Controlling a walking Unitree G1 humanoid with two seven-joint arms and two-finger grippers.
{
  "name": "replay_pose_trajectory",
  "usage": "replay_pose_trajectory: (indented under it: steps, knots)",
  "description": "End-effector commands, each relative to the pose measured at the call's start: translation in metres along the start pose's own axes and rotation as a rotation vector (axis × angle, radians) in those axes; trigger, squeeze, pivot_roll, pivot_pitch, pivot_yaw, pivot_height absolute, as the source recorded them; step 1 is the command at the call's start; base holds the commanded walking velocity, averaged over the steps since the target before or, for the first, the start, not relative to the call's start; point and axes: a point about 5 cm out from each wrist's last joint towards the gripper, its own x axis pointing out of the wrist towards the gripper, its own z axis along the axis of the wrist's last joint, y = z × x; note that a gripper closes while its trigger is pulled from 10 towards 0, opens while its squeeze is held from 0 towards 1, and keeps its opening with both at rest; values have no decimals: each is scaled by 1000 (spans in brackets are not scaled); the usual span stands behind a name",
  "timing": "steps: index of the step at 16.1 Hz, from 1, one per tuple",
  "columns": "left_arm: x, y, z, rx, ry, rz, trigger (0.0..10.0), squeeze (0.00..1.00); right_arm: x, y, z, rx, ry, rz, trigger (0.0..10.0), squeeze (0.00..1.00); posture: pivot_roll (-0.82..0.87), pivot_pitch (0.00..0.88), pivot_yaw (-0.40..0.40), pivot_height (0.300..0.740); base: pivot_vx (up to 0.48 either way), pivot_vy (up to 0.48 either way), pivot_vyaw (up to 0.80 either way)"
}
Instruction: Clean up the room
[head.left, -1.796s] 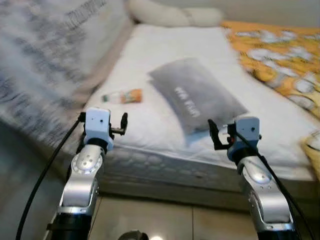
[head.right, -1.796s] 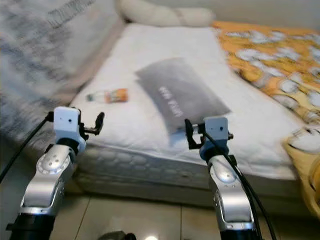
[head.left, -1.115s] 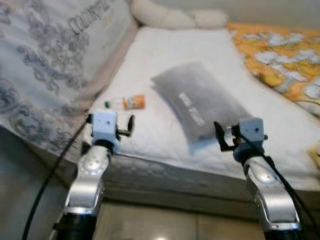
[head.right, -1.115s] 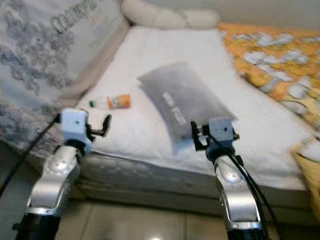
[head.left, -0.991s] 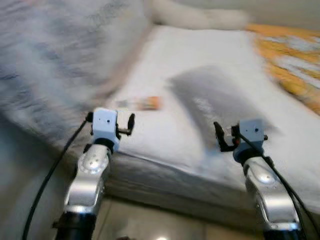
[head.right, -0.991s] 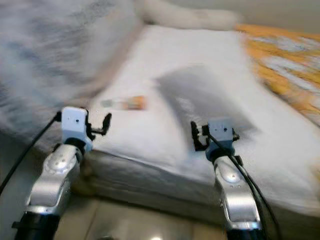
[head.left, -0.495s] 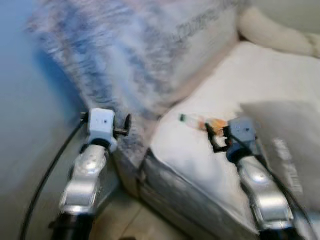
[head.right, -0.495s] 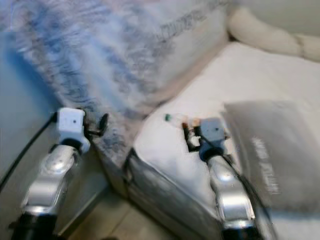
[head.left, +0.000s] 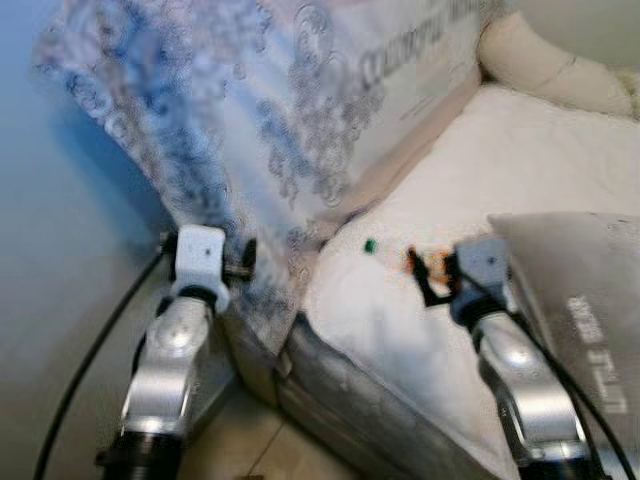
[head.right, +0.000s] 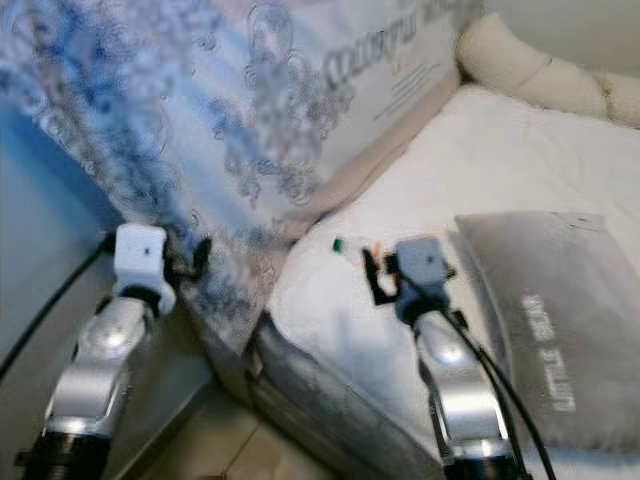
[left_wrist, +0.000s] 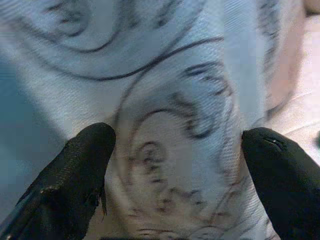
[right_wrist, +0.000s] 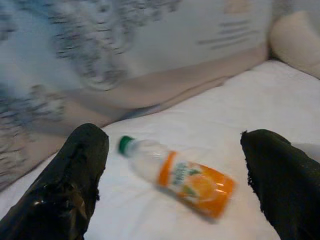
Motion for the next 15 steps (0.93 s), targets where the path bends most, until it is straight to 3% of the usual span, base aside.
replay_pose_trajectory:
  steps: [1, 4, 6, 15]
  knots:
    - [1, 0, 0, 15, -4, 8, 10000, 0, 0, -3, 3, -10, -14, -10, 10000, 0, -16, 0, 7, 740, 0, -379, 800]
    - [2, 1, 2, 20, -10, 15, 10000, 0, 1, -3, 2, -15, -6, -13, 10000, 0, -14, 0, 9, 740, 0, -469, 800]
    - [3, 3, 3, 28, -9, 31, 10000, 0, 2, -5, 2, -8, -4, -36, 10000, 0, -14, 0, 10, 740, 0, -429, 0]
    - [7, 8, 3, 13, 4, 61, 10000, 0, 5, -6, 4, 5, -9, -37, 10000, 0, -11, 0, 14, 740, 0, 0, 0]
